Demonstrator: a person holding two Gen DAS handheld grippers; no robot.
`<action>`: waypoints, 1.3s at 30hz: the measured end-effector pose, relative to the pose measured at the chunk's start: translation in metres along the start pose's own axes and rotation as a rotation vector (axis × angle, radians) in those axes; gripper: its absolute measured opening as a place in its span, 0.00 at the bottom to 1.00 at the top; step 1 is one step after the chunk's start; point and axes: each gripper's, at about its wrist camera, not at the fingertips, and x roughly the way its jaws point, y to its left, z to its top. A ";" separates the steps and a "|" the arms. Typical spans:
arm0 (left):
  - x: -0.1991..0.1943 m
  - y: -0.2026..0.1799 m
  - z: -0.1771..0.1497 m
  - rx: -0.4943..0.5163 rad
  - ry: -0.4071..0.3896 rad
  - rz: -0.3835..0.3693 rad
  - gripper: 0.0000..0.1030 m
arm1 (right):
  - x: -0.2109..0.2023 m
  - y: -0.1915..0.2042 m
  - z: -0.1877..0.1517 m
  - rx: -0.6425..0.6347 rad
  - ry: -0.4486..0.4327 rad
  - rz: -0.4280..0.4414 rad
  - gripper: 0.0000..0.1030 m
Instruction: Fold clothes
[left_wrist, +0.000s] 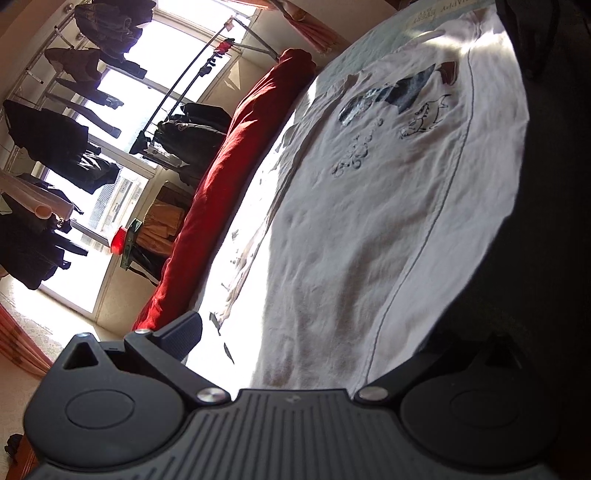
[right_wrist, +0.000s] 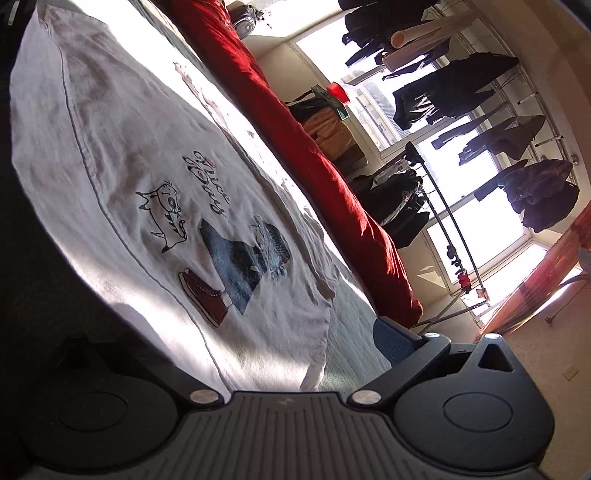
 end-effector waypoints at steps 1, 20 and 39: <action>0.000 0.001 -0.001 0.006 0.002 0.011 1.00 | 0.000 -0.003 -0.001 0.002 -0.004 0.005 1.00; 0.014 0.033 0.007 -0.069 -0.015 0.049 1.00 | 0.010 -0.016 0.016 -0.072 -0.060 -0.068 1.00; 0.055 0.089 0.019 -0.144 -0.043 0.103 1.00 | 0.063 -0.054 0.046 -0.045 -0.078 -0.195 1.00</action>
